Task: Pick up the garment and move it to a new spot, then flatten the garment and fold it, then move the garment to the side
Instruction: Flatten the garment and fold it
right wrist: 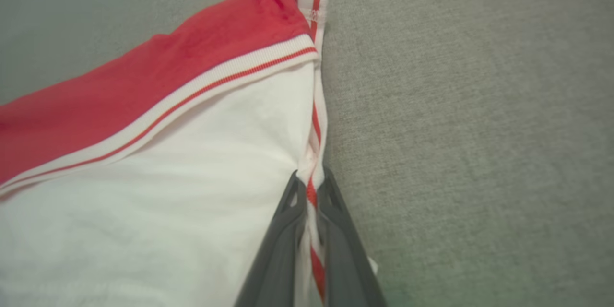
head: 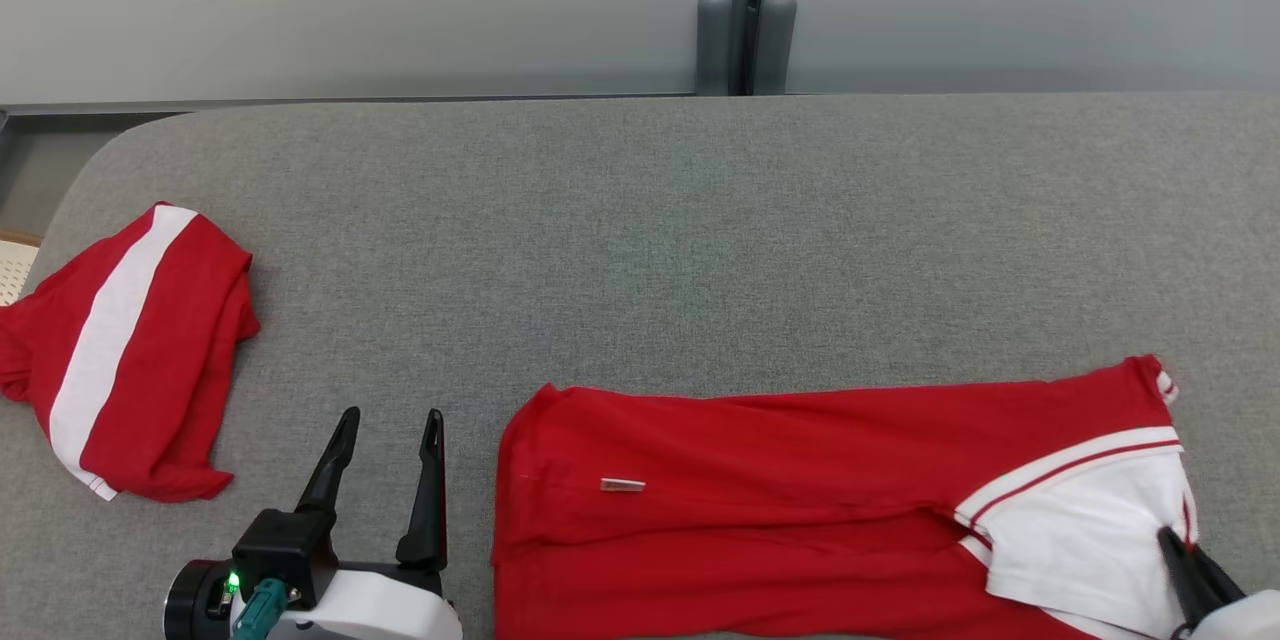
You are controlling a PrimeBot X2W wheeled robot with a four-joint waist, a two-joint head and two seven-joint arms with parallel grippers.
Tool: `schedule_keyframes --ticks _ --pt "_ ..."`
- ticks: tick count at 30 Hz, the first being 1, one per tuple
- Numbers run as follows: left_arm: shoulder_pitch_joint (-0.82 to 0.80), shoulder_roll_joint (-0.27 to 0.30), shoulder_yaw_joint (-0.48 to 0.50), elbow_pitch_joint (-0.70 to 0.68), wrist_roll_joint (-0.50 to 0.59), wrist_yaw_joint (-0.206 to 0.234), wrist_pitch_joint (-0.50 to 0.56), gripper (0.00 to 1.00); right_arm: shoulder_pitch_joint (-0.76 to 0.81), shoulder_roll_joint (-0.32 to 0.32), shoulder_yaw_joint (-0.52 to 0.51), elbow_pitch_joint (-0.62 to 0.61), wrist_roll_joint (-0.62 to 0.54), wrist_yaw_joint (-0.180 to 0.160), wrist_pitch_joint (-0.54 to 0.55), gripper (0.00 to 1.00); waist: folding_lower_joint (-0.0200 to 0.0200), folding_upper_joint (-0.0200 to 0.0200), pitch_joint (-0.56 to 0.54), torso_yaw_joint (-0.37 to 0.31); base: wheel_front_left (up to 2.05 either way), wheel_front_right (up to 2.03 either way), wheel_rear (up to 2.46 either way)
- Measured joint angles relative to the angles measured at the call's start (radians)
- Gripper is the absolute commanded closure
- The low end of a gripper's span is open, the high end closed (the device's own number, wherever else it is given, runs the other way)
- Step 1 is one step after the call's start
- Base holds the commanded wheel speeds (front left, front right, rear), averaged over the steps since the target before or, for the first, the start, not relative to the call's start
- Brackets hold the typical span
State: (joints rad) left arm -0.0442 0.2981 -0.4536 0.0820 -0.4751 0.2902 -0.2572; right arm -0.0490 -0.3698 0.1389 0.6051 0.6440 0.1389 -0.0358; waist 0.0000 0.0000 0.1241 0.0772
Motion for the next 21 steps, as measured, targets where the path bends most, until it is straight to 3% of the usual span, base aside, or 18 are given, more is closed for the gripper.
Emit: schedule_keyframes --ticks 10,16,21 --pt "0.001 0.000 0.005 0.001 0.000 0.002 -0.003 0.00 0.042 -0.089 -0.051 -0.030 0.016 -0.007 -0.026 1.00 0.0000 0.0000 -0.012 -0.009 0.00 0.00 0.00" --pt "0.022 -0.001 0.008 0.001 -0.002 0.007 -0.003 0.00 0.040 -0.094 -0.002 -0.256 0.000 -0.007 0.046 1.00 0.0000 0.0000 -0.036 -0.028 0.00 0.00 0.00" --pt "0.034 -0.002 0.002 -0.001 -0.008 0.010 -0.002 0.00 0.067 -0.043 0.037 -0.485 -0.040 -0.008 0.175 1.00 0.0000 0.0000 -0.065 -0.040 0.00 0.00 0.00"
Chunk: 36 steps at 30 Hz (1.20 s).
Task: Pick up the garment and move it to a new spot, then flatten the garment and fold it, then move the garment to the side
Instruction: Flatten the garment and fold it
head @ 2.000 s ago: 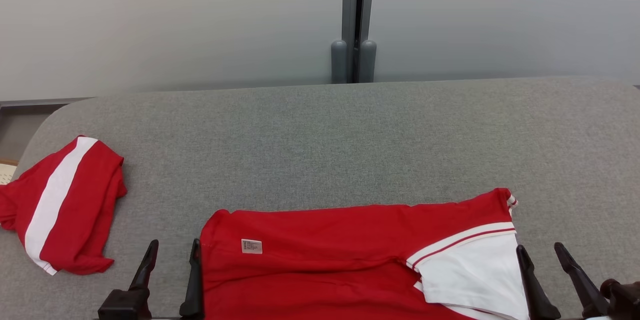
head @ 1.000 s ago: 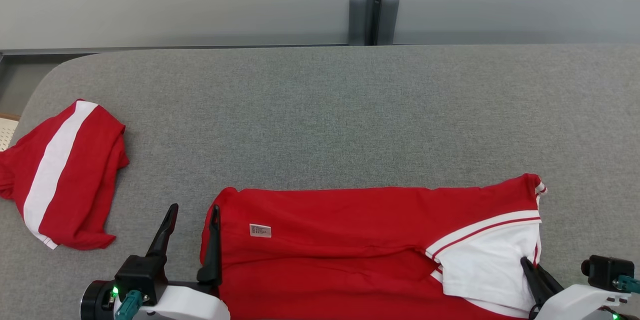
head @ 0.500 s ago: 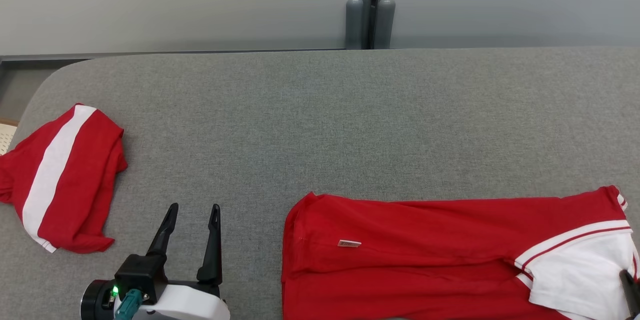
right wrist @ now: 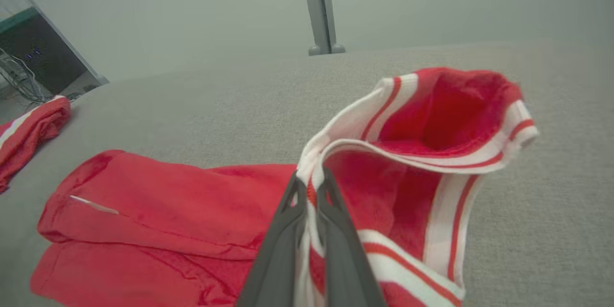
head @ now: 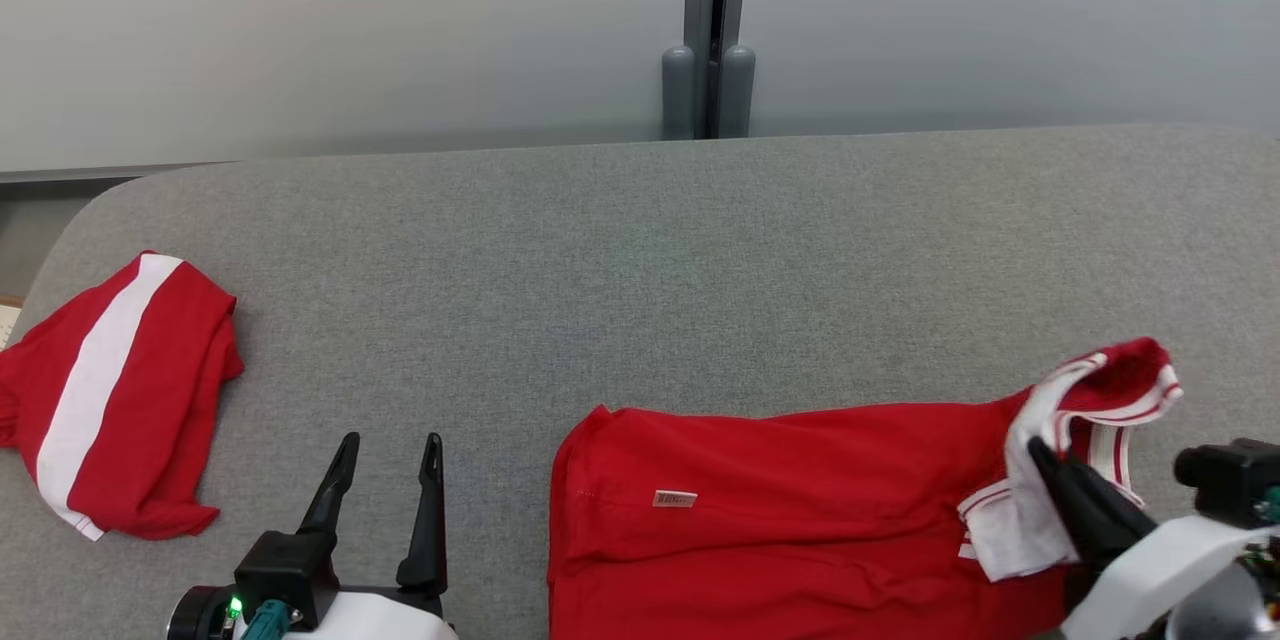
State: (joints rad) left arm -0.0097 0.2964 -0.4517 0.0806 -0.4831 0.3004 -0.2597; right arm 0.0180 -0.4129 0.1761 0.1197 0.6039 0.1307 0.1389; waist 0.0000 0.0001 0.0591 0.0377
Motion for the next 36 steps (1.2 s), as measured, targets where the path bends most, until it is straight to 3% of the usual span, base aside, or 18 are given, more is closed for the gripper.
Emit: schedule_keyframes --ticks 3,7,16,27,29,30,36 --pt "0.000 -0.001 -0.007 0.000 0.000 -0.001 0.004 0.00 0.002 0.053 0.058 -0.100 -0.017 0.000 0.086 1.00 0.0000 -0.0001 -0.010 0.003 0.00 0.00 0.00" --pt "-0.006 -0.004 -0.017 0.002 0.000 -0.005 0.006 0.00 -0.037 0.144 0.132 -0.144 -0.029 0.000 0.119 1.00 0.0000 0.0000 -0.012 0.016 0.00 0.00 0.00" --pt "-0.029 -0.016 -0.037 0.018 0.002 -0.018 0.010 0.00 -0.147 0.330 0.310 0.045 -0.031 0.000 0.057 1.00 0.0000 0.0000 0.001 0.082 0.00 0.00 0.00" --pt "-0.042 -0.030 -0.044 0.034 0.007 -0.024 0.005 0.00 -0.221 0.361 0.453 0.242 0.041 0.000 -0.042 1.00 0.0000 0.0000 0.030 0.109 0.00 0.00 0.00" --pt "-0.047 -0.031 -0.044 0.036 0.007 -0.026 0.004 0.00 -0.236 0.360 0.468 0.261 0.061 0.000 -0.060 0.29 0.0000 0.0000 0.033 0.107 0.00 0.00 0.00" --pt "-0.049 -0.031 -0.043 0.037 0.007 -0.026 0.004 0.00 -0.244 0.359 0.484 0.265 0.064 0.000 -0.072 0.00 0.0000 0.0000 0.033 0.105 0.00 0.00 0.00" --pt "-0.053 -0.031 -0.043 0.047 0.008 -0.030 0.003 0.00 -0.295 0.362 0.566 0.225 0.099 0.000 -0.152 0.00 0.0000 0.0000 0.034 0.094 0.00 0.00 0.00"
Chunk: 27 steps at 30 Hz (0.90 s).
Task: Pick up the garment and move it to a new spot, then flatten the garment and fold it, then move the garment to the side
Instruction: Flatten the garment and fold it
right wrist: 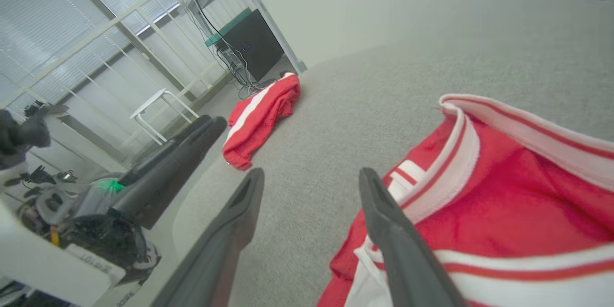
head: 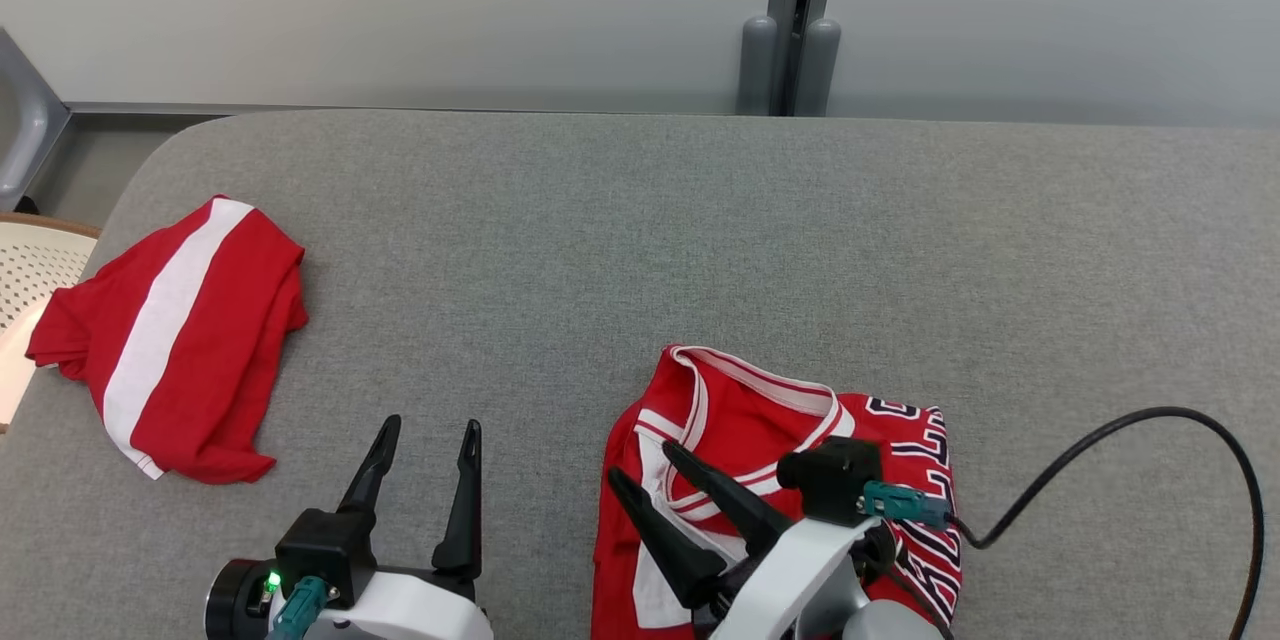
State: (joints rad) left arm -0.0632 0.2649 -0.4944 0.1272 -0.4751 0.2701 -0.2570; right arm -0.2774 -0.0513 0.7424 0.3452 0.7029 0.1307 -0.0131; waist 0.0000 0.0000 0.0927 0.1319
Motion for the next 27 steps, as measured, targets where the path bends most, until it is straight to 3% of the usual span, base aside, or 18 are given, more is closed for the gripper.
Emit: schedule_keyframes --ticks 5,12,19,27 --pt "-0.002 0.001 0.000 0.005 0.000 0.001 0.000 0.00 -0.023 -0.031 -0.005 -0.065 0.001 0.000 -0.082 0.00 0.0000 0.0000 -0.006 -0.010 0.00 0.00 0.00" --pt "0.000 0.009 0.004 0.003 0.000 0.006 0.000 0.00 0.010 -0.107 -0.249 -0.080 -0.108 0.000 -0.164 0.00 0.0000 0.0000 -0.015 -0.028 0.00 0.00 0.00" --pt "0.014 0.028 0.013 -0.010 0.000 0.018 0.000 0.00 0.145 -0.180 -0.530 -0.150 -0.257 0.000 -0.139 0.00 0.0000 0.0000 -0.028 -0.048 0.00 0.00 0.00" --pt "0.044 0.053 0.016 -0.024 -0.001 0.028 0.007 0.00 0.315 -0.195 -0.665 -0.275 -0.368 0.000 -0.056 0.00 0.0000 0.0000 -0.067 -0.073 0.00 0.00 0.00"
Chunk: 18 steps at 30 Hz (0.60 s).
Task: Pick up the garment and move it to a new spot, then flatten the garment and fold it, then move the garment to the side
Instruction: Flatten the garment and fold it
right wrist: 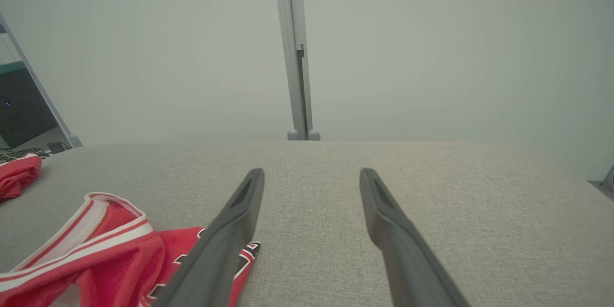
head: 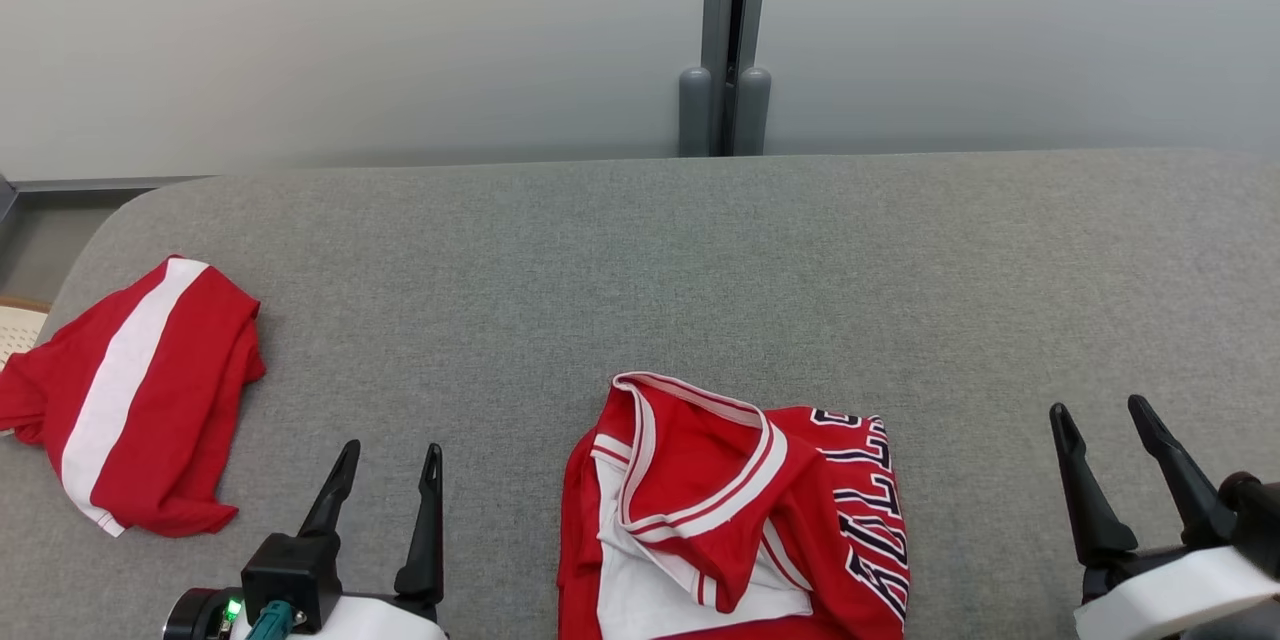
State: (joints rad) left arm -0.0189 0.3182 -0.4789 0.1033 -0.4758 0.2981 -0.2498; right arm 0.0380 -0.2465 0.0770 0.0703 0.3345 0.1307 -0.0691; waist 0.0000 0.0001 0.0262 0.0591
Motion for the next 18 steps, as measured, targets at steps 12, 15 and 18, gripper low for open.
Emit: schedule_keyframes --ticks 12,15,18 --pt "0.031 0.021 -0.005 -0.030 -0.001 0.014 0.021 0.00 0.103 0.032 -0.039 -0.119 -0.019 0.000 0.069 0.00 0.0000 0.0000 -0.021 -0.019 0.00 0.00 0.00" --pt "0.031 0.023 -0.006 -0.036 -0.001 0.018 0.024 0.00 0.107 0.038 -0.044 -0.130 -0.020 0.000 0.075 0.00 0.0000 0.0000 -0.020 -0.018 0.00 0.00 0.00" --pt "0.031 0.024 -0.007 -0.038 -0.001 0.020 0.026 0.00 0.112 0.043 -0.046 -0.136 -0.020 0.000 0.081 0.00 0.0000 0.0000 -0.017 -0.015 0.00 0.00 0.00"
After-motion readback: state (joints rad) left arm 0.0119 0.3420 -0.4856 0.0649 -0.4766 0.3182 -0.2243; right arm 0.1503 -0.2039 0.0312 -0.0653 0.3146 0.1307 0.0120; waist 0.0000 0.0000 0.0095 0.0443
